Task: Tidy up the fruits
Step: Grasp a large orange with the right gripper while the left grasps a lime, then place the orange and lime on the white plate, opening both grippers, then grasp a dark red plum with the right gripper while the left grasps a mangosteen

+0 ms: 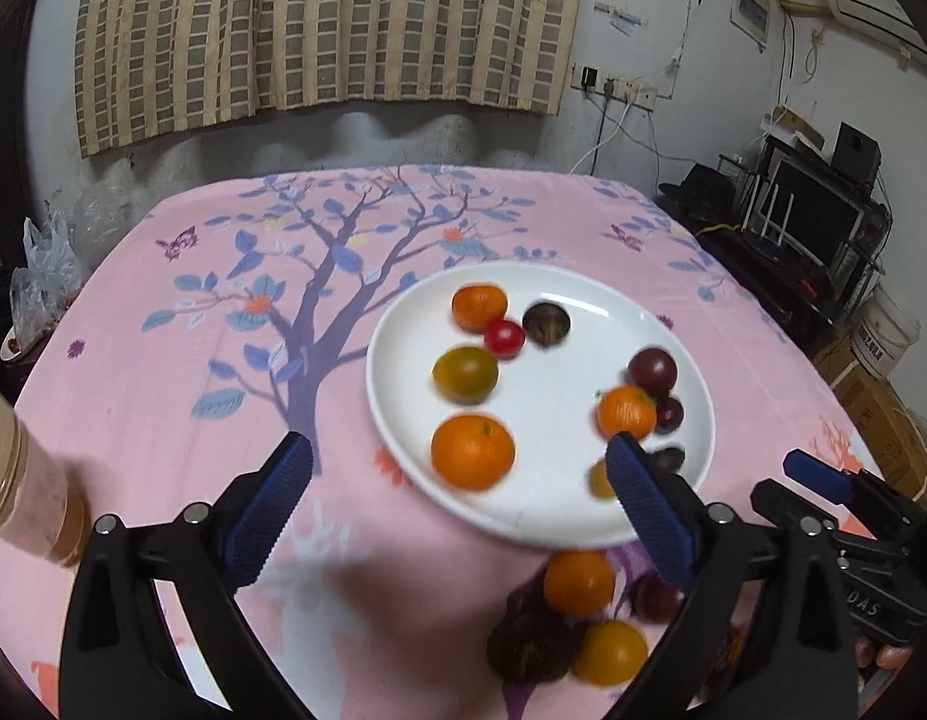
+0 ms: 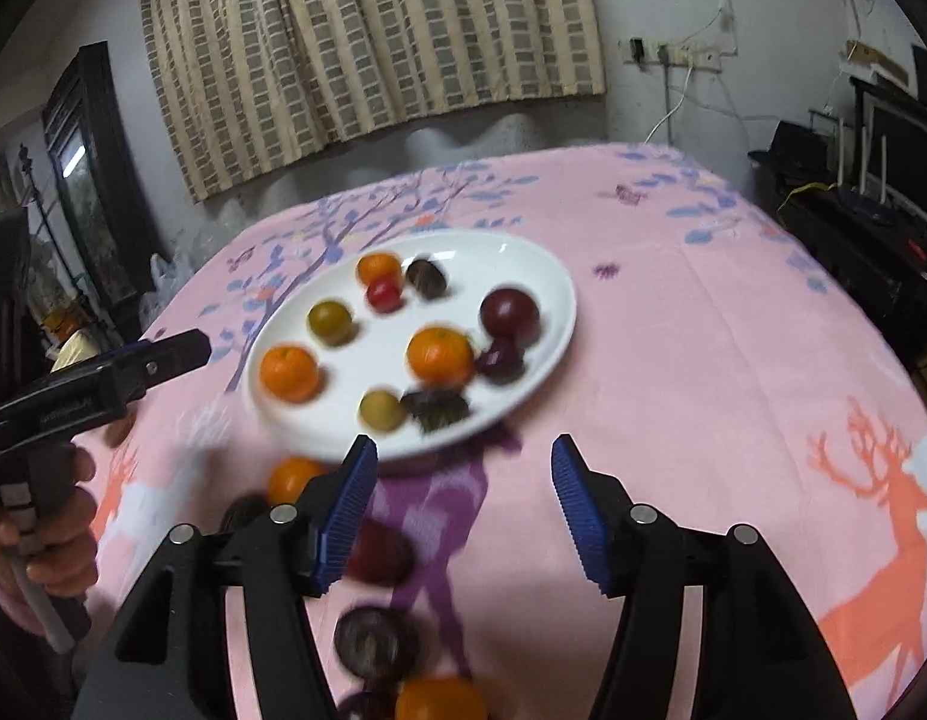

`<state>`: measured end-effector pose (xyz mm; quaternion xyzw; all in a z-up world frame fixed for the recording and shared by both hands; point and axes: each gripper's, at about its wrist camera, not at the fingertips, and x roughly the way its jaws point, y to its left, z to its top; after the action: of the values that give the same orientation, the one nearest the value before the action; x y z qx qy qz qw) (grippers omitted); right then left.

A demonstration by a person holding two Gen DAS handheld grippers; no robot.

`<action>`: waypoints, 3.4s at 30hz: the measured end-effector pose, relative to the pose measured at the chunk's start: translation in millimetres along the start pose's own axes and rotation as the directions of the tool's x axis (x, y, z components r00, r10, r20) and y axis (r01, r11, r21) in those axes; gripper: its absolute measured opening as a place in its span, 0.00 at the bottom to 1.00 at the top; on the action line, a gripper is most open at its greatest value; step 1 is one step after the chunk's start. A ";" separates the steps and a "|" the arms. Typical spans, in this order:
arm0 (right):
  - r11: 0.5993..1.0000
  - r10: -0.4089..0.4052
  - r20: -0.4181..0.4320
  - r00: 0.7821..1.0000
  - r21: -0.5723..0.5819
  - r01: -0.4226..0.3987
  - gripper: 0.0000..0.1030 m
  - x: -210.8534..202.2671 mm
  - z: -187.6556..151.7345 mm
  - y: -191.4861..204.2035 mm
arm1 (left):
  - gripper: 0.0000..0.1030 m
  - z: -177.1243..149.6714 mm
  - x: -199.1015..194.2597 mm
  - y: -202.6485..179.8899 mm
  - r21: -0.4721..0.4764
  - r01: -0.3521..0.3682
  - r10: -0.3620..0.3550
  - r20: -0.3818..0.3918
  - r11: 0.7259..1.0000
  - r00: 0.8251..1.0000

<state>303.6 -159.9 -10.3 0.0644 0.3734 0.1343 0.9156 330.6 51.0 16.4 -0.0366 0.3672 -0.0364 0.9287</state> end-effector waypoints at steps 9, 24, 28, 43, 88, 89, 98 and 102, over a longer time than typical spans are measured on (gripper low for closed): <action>0.998 0.057 -0.073 0.996 0.000 -0.057 0.55 -19.8 -54.7 -11.5 | 0.94 -65.2 -20.7 25.3 -0.026 -0.007 0.005 -0.064 1.000 0.998; 0.984 0.171 -0.177 0.969 0.081 -0.159 0.45 -14.9 -70.1 -17.7 | 0.94 -78.9 -33.9 12.1 0.059 -0.023 0.026 -0.048 0.998 0.999; 0.992 0.126 -0.168 0.978 0.035 -0.122 0.41 -19.4 -70.5 -10.8 | 0.94 -79.5 -34.4 9.9 0.067 -0.016 0.019 -0.050 0.998 0.999; 0.969 0.186 -0.061 0.981 0.174 -0.173 0.34 -33.5 -72.8 -33.5 | 0.57 -132.3 -46.8 -84.9 0.409 0.374 -0.293 -0.247 0.833 0.923; 0.988 0.153 -0.015 0.988 -0.022 -0.154 0.45 28.4 39.1 15.2 | 0.91 11.3 21.8 -6.7 0.012 0.083 -0.083 0.016 0.997 0.996; 0.987 0.155 -0.026 0.988 -0.040 -0.156 0.45 26.2 33.4 17.6 | 0.91 8.6 20.9 -3.2 -0.003 0.072 -0.071 0.008 0.997 0.997; 0.982 0.137 -0.176 0.975 -0.108 -0.157 0.45 32.5 -7.4 34.6 | 0.91 -36.5 -2.2 11.9 0.040 0.033 -0.033 -0.012 0.999 0.999; 0.979 0.126 -0.203 0.971 -0.133 -0.155 0.45 34.8 -15.5 38.9 | 0.92 -53.9 -5.9 16.7 0.045 0.030 -0.029 -0.035 0.999 0.999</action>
<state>308.9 -112.3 -36.1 0.0092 0.4440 0.2320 0.8654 290.0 66.0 -20.4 -0.0200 0.3815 -0.0590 0.9223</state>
